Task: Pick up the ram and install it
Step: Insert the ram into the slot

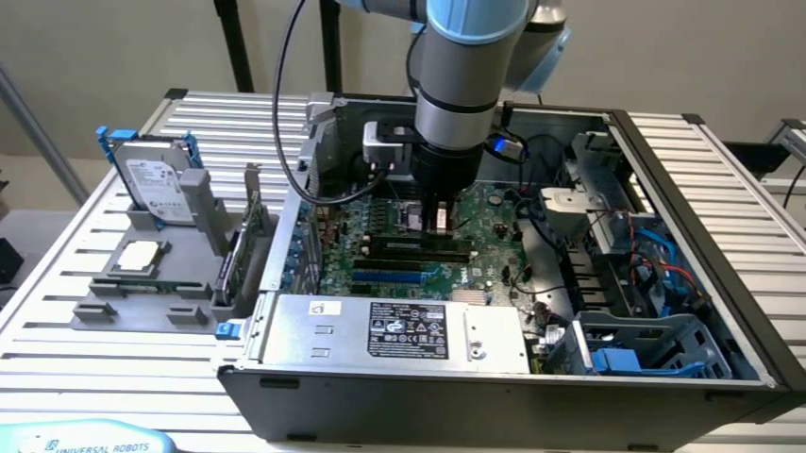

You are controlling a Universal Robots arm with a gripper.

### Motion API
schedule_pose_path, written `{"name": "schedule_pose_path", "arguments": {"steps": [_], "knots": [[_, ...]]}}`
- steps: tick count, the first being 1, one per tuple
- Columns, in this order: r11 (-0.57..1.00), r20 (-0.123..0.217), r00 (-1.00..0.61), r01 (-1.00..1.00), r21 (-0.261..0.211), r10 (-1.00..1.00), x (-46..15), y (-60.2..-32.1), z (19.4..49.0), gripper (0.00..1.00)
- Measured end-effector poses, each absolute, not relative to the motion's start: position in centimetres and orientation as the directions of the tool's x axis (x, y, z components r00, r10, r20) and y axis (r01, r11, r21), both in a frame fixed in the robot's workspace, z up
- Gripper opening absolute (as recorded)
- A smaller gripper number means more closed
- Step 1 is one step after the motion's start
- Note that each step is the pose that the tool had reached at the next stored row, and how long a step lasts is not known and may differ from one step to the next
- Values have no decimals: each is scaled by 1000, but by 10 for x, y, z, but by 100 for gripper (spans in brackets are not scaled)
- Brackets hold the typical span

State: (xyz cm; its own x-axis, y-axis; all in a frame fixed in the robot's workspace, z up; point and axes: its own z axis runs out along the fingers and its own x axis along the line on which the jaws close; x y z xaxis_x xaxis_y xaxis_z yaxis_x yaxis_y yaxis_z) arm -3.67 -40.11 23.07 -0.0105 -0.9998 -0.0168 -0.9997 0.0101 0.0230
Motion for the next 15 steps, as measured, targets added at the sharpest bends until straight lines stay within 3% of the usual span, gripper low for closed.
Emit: {"name": "schedule_pose_path", "arguments": {"steps": [15], "knots": [[10, -14, -10, -1000, 25, -1000, -38, -401, 227, 13]]}}
